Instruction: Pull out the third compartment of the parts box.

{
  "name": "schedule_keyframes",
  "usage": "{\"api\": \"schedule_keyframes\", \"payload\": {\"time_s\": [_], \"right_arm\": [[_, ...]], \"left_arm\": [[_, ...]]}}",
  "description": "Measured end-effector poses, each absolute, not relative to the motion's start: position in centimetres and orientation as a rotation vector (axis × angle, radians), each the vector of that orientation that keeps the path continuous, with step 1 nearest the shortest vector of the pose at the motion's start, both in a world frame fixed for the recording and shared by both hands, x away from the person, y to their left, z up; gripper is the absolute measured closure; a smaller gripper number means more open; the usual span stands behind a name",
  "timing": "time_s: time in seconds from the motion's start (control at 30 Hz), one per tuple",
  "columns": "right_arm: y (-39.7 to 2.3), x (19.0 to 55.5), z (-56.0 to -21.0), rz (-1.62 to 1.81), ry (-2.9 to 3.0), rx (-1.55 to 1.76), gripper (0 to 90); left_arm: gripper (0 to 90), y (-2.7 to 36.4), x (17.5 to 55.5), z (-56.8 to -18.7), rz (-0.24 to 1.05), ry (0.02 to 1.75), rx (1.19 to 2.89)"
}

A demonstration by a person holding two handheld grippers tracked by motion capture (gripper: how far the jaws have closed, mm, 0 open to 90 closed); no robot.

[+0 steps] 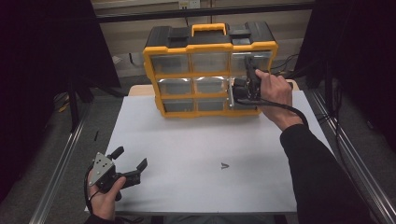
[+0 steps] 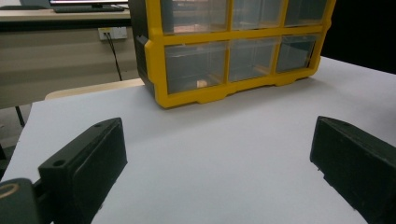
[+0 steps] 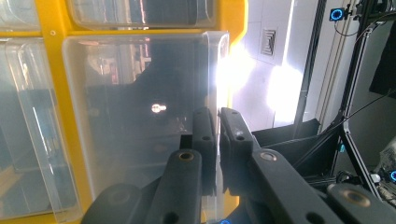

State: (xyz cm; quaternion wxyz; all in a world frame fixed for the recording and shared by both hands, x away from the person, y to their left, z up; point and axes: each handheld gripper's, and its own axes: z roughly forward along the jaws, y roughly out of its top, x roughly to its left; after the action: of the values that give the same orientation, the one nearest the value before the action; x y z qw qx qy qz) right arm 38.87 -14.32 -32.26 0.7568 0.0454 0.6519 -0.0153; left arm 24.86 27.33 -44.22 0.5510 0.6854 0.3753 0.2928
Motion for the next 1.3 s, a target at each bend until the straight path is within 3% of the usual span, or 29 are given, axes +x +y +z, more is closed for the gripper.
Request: {"api": "schedule_keyframes", "payload": {"time_s": [1.3], "right_arm": [[-14.6, 35.0, -32.8, -0.016, 1.386, 0.076, 85.5]], "left_arm": [[3.6, 27.3, 24.9, -44.2, 0.702, 0.893, 1.615]]}}
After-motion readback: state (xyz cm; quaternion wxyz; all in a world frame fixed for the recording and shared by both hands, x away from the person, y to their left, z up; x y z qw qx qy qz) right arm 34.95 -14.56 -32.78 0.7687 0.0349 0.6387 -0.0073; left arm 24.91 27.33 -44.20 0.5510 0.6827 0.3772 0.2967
